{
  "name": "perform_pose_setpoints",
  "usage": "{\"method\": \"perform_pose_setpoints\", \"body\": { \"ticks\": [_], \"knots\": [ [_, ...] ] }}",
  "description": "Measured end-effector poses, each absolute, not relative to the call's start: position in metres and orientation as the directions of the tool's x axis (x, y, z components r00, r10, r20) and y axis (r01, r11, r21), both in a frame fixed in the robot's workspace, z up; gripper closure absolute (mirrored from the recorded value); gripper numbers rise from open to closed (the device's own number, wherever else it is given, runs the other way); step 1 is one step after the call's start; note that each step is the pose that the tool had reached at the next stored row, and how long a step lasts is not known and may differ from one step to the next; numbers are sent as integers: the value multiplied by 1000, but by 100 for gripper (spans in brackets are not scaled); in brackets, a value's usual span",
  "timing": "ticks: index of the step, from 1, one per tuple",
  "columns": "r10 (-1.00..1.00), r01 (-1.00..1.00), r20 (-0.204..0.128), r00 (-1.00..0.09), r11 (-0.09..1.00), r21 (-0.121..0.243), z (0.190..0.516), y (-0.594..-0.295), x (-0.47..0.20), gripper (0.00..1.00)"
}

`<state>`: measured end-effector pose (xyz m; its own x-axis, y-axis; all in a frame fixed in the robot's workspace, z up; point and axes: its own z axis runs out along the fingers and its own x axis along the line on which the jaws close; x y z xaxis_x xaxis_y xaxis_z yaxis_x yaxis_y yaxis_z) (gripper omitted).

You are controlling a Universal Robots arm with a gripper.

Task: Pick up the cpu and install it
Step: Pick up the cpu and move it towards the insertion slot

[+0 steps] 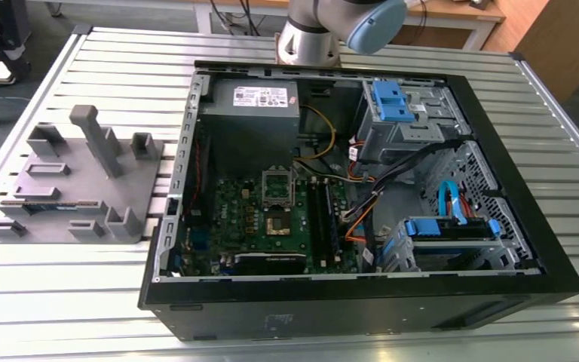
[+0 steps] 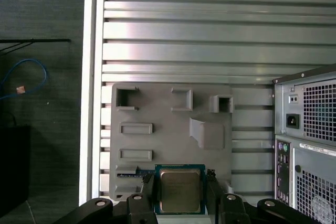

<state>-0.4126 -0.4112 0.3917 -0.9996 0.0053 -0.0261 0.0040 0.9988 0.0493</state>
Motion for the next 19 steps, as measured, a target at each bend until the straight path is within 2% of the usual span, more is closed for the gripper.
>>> {"method": "perform_pose_setpoints", "body": {
  "ticks": [19],
  "knots": [
    [5, 4, -26, -1000, 999, 49, 392, -411, -398, 53]
  ]
}}
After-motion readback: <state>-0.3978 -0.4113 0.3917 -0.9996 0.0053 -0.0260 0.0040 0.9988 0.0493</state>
